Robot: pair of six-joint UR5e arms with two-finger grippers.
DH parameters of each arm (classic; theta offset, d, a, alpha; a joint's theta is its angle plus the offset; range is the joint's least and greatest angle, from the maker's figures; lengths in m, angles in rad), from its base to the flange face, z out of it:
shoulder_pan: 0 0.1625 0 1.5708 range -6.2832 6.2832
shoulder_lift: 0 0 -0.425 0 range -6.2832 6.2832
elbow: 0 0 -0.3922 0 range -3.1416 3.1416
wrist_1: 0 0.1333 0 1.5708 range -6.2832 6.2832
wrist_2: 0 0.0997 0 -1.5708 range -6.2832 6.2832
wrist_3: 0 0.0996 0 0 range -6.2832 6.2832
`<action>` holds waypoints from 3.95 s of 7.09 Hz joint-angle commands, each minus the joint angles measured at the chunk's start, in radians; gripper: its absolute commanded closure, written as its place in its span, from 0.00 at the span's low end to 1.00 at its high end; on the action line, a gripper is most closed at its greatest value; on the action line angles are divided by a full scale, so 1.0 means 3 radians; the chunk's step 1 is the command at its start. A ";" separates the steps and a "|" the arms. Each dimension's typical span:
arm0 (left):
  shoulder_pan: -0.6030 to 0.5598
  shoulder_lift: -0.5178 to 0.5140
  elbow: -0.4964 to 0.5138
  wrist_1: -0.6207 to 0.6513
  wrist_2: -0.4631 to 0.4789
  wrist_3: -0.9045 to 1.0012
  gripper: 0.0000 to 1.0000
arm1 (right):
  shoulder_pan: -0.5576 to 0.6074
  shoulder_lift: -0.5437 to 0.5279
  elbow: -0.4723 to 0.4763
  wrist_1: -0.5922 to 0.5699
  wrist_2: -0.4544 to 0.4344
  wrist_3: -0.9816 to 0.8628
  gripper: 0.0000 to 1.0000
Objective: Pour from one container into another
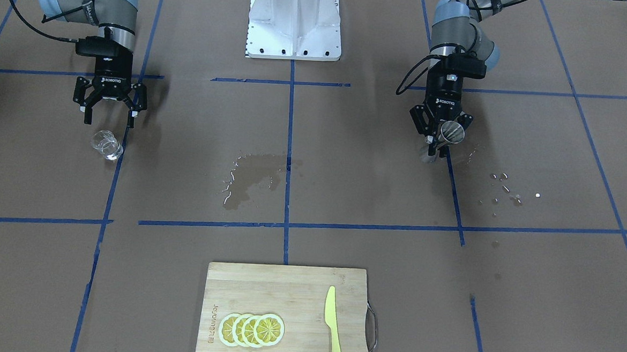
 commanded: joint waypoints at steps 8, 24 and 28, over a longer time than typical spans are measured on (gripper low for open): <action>0.0000 0.0000 0.0009 -0.0005 0.0015 -0.0005 1.00 | 0.0211 0.0272 -0.0370 0.0006 0.0047 -0.0031 0.09; 0.0010 0.0000 -0.0042 -0.0015 -0.0010 0.0041 1.00 | 0.0369 0.0435 -0.0411 0.0728 0.0261 -0.0908 0.86; 0.0071 -0.0653 0.0029 -0.0015 -0.0449 0.0838 1.00 | 0.0437 0.0890 -0.0197 0.0788 0.0277 -0.1401 0.89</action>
